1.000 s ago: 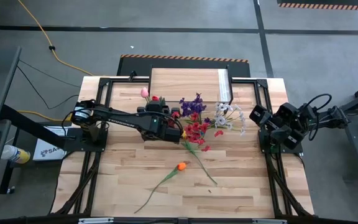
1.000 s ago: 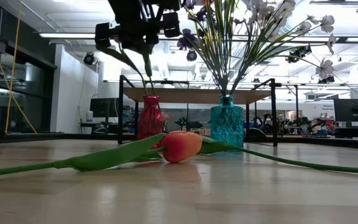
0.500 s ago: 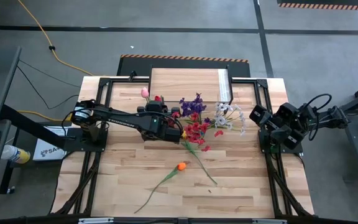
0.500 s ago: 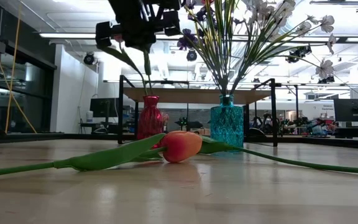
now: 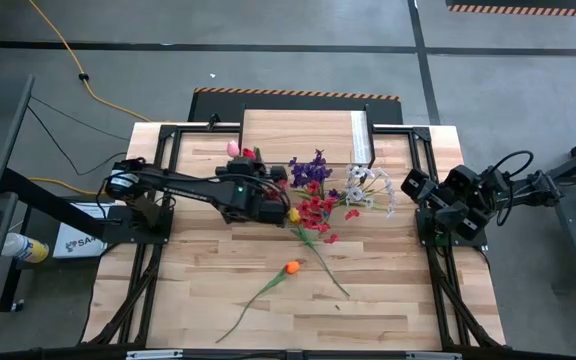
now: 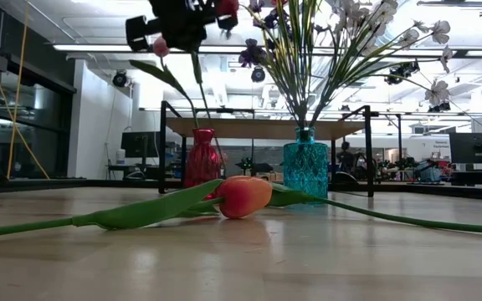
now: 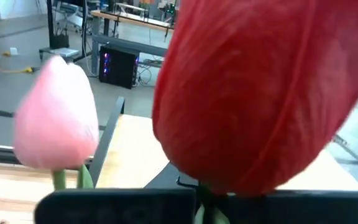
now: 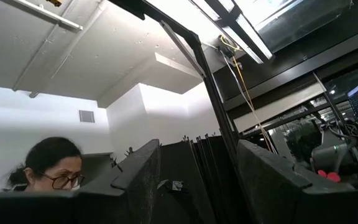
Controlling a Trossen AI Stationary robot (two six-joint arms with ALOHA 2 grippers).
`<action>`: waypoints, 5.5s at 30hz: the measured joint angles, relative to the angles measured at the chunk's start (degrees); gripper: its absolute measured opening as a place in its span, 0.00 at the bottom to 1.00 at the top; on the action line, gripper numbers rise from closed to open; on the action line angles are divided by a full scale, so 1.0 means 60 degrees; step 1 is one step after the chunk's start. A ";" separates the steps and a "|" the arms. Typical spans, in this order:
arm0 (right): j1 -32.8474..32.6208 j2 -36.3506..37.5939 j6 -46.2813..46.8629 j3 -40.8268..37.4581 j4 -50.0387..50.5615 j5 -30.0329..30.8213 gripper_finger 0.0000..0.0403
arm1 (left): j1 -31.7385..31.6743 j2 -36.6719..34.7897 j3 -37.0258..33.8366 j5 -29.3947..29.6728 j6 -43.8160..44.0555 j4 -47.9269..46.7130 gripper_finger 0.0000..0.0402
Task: Pick and place flowers into a vace then onto a shelf
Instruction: Put the red flower into the red vase
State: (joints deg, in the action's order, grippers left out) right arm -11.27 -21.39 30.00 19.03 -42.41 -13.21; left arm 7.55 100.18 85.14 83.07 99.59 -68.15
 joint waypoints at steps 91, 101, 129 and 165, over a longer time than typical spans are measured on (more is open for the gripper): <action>0.0000 0.0000 -0.0084 -0.0004 0.0239 0.0000 0.51 | 0.1683 -0.2203 0.2685 -0.3256 -0.6761 0.0078 0.07; 0.0000 0.0000 -0.0084 -0.0004 0.0245 0.0000 0.51 | 0.1676 -0.2203 0.2685 -0.2954 -0.6550 -0.0171 0.07; -0.0004 0.0000 -0.0080 -0.0004 0.0275 -0.0049 0.51 | 0.1042 -0.1405 0.2663 -0.3045 -0.5796 -0.0457 0.09; -0.0004 -0.0003 -0.0080 -0.0004 0.0414 -0.0037 0.51 | 0.1049 -0.1035 0.2688 -0.3851 -0.5799 -0.0370 0.22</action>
State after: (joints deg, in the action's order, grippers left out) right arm -11.29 -21.40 29.52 19.00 -39.93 -13.44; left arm 13.85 93.97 101.27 59.96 64.79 -70.37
